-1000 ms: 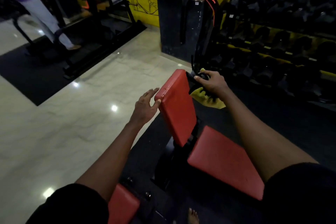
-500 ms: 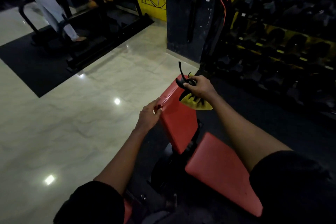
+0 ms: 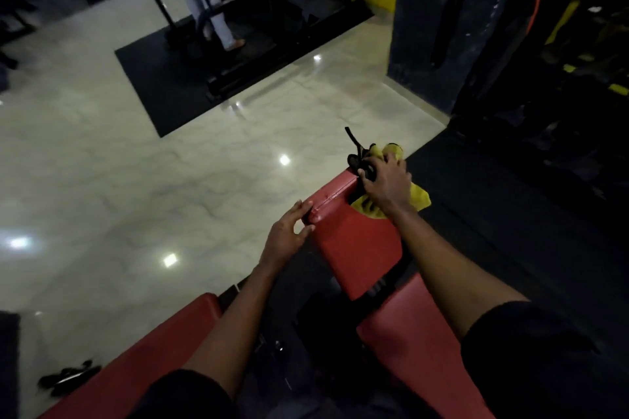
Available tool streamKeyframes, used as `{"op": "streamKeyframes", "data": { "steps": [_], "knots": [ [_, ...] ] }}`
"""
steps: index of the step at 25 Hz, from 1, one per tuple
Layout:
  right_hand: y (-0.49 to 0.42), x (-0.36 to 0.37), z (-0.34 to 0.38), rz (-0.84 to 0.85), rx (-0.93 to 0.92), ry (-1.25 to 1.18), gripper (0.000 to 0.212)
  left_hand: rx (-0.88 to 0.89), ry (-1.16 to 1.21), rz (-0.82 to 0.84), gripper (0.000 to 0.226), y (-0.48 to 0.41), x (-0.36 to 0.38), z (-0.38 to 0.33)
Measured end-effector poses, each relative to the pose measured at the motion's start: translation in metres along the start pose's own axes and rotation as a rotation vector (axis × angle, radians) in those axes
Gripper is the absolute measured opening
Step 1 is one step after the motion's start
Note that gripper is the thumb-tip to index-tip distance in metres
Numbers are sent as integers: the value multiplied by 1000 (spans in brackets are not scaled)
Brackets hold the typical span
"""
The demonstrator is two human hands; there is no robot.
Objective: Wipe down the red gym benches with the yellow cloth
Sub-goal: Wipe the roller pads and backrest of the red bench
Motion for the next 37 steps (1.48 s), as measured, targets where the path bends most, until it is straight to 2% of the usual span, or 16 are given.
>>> {"op": "streamKeyframes", "data": {
  "steps": [2,6,7,8,10,12,14,17,20,22,24,26,28,32,37],
  "knots": [
    [11,15,15,2,-45,-3,35,-25,49,-34,64,3,2,0],
    [17,28,32,93,-380,123,37,-124,106,-108,67,3,3,1],
    [9,25,26,94,-412,149,37,-153,97,-110,68,3,2,1],
    [-1,20,17,76,-393,160,36,-178,82,-104,70,2,1,2],
    [-24,8,-2,20,-234,114,35,-211,33,-63,70,0,-6,2],
    [-35,3,-8,-21,-96,49,35,-225,-26,-1,60,-4,-13,3],
    [-25,10,10,-27,-103,63,34,-260,-3,54,51,-11,-18,5],
    [13,34,44,15,-296,76,31,-287,148,98,52,-18,-23,6],
    [22,41,46,57,-502,114,35,-292,275,125,49,-19,-25,7],
    [0,32,30,23,-439,128,34,-296,282,148,51,-19,-26,9],
    [-22,18,12,-79,-226,61,29,-284,265,173,53,-19,-28,10],
    [-26,16,9,-136,-102,33,28,-275,291,195,42,-19,-29,11],
    [-13,22,23,-134,-103,52,28,-276,324,235,42,-20,-29,11],
    [45,49,56,-100,-131,-44,28,-338,434,248,76,-35,-36,18],
    [67,55,70,-92,-163,-60,30,-379,515,326,98,-52,-40,27]
  ]
}}
Point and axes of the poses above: each hand's wrist, its own y-axis away from the middle knuckle, its own x-axis out of the palm, z = x × y, the point moved 5 cm from there along -y, towards the middle knuckle, and after that the axes turned 3 degrees about -x, right-handed, at the moved point
